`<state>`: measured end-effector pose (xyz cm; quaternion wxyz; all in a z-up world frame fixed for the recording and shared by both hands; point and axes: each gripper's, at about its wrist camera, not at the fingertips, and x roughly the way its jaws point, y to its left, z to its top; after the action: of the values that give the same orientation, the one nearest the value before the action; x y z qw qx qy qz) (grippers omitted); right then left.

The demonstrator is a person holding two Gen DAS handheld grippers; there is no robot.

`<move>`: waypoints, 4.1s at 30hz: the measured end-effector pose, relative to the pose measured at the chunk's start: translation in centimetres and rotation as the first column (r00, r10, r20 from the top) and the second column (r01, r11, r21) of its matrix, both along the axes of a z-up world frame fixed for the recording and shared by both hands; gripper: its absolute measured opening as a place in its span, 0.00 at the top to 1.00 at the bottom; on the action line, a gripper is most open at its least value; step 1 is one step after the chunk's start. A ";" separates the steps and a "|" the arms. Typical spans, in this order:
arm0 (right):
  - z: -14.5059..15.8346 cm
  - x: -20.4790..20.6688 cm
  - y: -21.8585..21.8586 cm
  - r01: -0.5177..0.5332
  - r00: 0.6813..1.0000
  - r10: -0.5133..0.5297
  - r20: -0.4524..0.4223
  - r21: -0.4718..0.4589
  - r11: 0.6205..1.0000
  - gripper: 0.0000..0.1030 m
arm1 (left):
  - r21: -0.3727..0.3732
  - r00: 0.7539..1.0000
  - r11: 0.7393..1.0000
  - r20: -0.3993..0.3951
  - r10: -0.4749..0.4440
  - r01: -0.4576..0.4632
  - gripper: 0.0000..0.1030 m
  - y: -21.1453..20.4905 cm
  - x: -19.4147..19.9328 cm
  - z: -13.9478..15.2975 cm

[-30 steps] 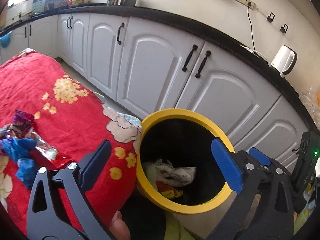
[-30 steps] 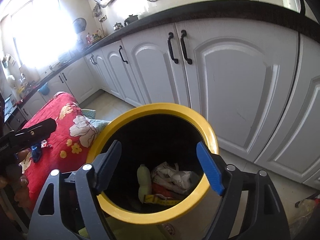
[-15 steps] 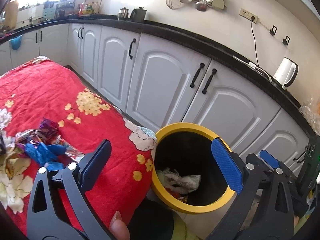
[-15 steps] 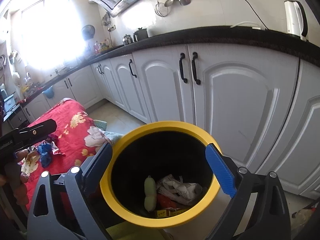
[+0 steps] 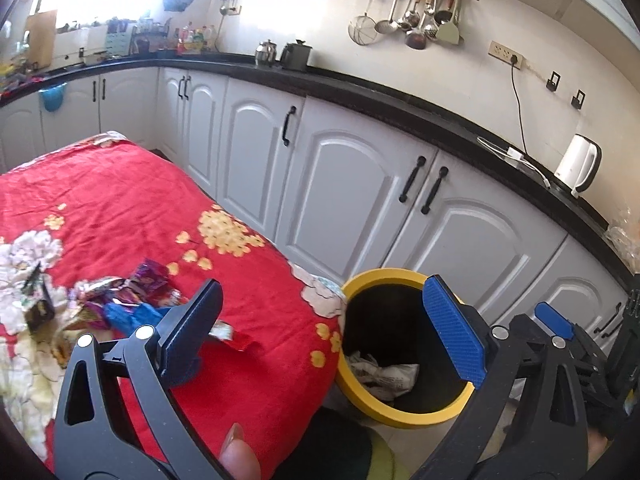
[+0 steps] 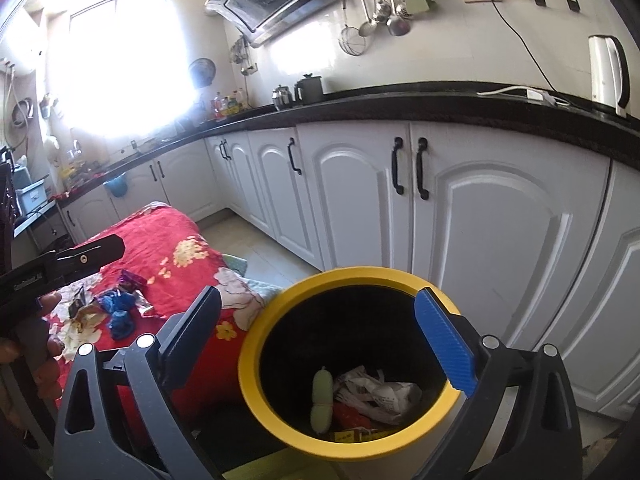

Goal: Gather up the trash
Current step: 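Move both open tools back toward the wrappers and blue bag on the table, then grasp the gold candy wrapper with the left tool while the right tool grasps the blue bag, then carry the gold wrapper and blue bag over the bin with both tools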

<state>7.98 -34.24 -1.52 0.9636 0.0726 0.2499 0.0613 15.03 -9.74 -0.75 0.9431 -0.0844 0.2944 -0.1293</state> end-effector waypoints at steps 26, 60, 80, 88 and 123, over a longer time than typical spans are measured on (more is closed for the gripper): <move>1.4 -0.8 8.9 -0.203 0.979 0.203 0.017 -0.043 0.978 0.08 | 0.010 0.982 0.983 0.055 0.181 -0.182 0.11 8.9 -2.3 1.7; -4.6 4.5 23.3 -0.504 0.850 0.484 -0.208 -0.053 0.862 0.27 | -0.132 0.916 0.918 -0.212 0.342 -0.373 0.42 22.8 -0.8 -3.4; -7.7 7.5 24.8 -0.525 0.821 0.496 -0.282 -0.036 0.850 0.65 | -0.011 0.926 0.973 -0.308 0.217 -0.232 0.66 19.7 1.1 -7.5; -7.9 7.5 24.7 -0.535 0.812 0.509 -0.286 -0.015 0.845 0.79 | 0.022 0.922 0.980 -0.334 0.195 -0.199 0.70 18.9 1.5 -8.5; -4.1 3.3 19.0 -0.516 0.834 0.516 -0.195 0.056 0.855 0.91 | 0.061 0.958 0.987 -0.237 0.160 -0.150 0.94 15.4 -0.6 -4.2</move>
<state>11.28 -15.20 -5.61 0.8807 0.0092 0.3571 0.3110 14.47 5.68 -5.00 0.9093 -0.1024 0.4017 -0.0375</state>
